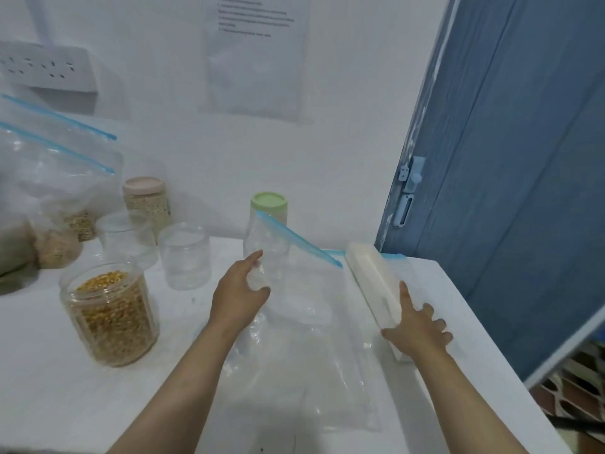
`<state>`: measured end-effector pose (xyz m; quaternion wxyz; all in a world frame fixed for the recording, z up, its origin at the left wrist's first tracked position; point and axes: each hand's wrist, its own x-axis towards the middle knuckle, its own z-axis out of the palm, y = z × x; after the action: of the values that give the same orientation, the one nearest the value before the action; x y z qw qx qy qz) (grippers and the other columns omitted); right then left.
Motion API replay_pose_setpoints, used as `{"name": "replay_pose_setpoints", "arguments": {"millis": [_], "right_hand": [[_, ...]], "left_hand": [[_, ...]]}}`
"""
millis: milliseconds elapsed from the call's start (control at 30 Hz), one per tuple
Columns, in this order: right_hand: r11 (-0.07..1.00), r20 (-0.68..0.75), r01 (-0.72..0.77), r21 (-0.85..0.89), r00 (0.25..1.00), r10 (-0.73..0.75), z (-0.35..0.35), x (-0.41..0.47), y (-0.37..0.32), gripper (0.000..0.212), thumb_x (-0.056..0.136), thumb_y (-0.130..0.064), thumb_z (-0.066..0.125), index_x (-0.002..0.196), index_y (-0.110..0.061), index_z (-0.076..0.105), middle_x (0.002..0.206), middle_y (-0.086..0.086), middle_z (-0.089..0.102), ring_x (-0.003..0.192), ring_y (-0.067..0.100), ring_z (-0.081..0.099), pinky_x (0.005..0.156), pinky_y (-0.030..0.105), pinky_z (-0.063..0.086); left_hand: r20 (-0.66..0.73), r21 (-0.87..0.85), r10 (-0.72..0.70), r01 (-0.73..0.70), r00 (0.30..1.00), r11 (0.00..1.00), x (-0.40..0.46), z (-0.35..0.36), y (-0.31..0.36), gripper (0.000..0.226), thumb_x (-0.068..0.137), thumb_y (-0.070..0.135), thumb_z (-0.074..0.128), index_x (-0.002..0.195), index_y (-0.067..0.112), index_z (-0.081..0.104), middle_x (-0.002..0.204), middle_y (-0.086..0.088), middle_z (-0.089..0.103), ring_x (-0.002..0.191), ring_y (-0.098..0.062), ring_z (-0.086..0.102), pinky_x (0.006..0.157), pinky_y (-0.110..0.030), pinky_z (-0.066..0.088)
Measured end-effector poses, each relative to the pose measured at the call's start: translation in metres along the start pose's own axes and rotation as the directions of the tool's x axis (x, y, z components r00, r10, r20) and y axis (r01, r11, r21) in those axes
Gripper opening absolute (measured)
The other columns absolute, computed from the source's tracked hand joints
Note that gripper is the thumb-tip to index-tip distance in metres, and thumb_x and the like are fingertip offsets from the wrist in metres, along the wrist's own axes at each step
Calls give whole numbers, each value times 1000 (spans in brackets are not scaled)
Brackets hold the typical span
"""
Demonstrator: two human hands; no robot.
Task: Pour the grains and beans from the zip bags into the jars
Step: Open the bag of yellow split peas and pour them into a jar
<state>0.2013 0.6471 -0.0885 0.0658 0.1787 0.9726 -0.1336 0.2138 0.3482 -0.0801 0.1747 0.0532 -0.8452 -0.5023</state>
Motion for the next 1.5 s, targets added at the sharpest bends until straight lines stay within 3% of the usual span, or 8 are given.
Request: {"name": "replay_pose_setpoints", "arguments": {"millis": [333, 700, 900, 1000, 1100, 1233, 1333, 1500], "right_hand": [[798, -175, 128, 589, 984, -29, -29, -20, 18, 88, 90, -41, 62, 157, -42, 5, 141, 9, 46, 110, 26, 49, 84, 39, 49], [729, -318, 287, 622, 943, -101, -51, -27, 34, 89, 86, -34, 68, 156, -42, 14, 123, -5, 50, 105, 16, 50, 65, 21, 39], [757, -214, 198, 623, 974, -79, -29, -15, 37, 90, 89, -38, 68, 157, -41, 8, 126, -4, 44, 103, 12, 43, 76, 27, 43], [728, -148, 139, 671, 988, -52, -16, -10, 38, 91, 88, -39, 69, 156, -44, 8, 118, -5, 42, 103, 15, 44, 78, 31, 52], [736, -138, 128, 664, 989, -48, -9, -4, 39, 90, 90, -38, 68, 156, -41, 7, 119, -6, 40, 103, 11, 41, 68, 22, 43], [730, -147, 126, 672, 988, -35, -3, 0, 38, 88, 91, -38, 67, 157, -38, 9, 130, -3, 46, 106, 10, 40, 83, 27, 36], [734, -183, 143, 663, 983, -27, -2, 1, 36, 88, 91, -38, 68, 158, -36, 10, 138, 0, 46, 119, 16, 46, 86, 26, 35], [756, -247, 211, 620, 967, -67, -11, 1, 32, 86, 92, -39, 66, 158, -35, 12, 140, -3, 43, 111, 8, 41, 84, 22, 33]], "left_hand": [[21, -156, -32, 35, 999, 987, 7, 39, 6, 66, 80, 6, 70, 136, 37, 54, 114, 23, 58, 103, -25, 61, 97, -33, 48], [78, -362, -76, 99, 994, 927, 38, 134, 34, 64, 84, 9, 71, 139, 34, 50, 118, 21, 56, 110, -33, 63, 98, -51, 51], [215, -373, -126, 201, 969, 906, 55, 158, 33, 66, 94, 27, 67, 151, 30, 35, 146, 8, 44, 120, -18, 54, 93, -32, 53], [342, -194, -157, 234, 927, 953, 52, 155, 29, 74, 97, 40, 59, 157, 33, 17, 164, 2, 16, 147, -20, 27, 120, -38, 26], [384, 127, -144, 103, 912, 987, 36, 146, 32, 79, 100, 47, 49, 158, 26, 1, 166, -3, -13, 153, -22, -6, 122, -38, 5], [455, 506, -141, -125, 880, 853, -6, 139, 41, 71, 103, 52, 33, 159, 20, 5, 165, -7, -14, 151, -30, -16, 122, -42, -1], [509, 506, -252, -50, 823, 861, -31, 143, 37, 71, 104, 44, 35, 158, 15, -1, 165, -12, -13, 151, -34, -13, 122, -41, 2], [482, 447, -130, -116, 867, 887, -32, 160, 33, 60, 105, 10, 30, 156, 3, 0, 165, -14, -10, 152, -27, -10, 122, -31, 3]]}}
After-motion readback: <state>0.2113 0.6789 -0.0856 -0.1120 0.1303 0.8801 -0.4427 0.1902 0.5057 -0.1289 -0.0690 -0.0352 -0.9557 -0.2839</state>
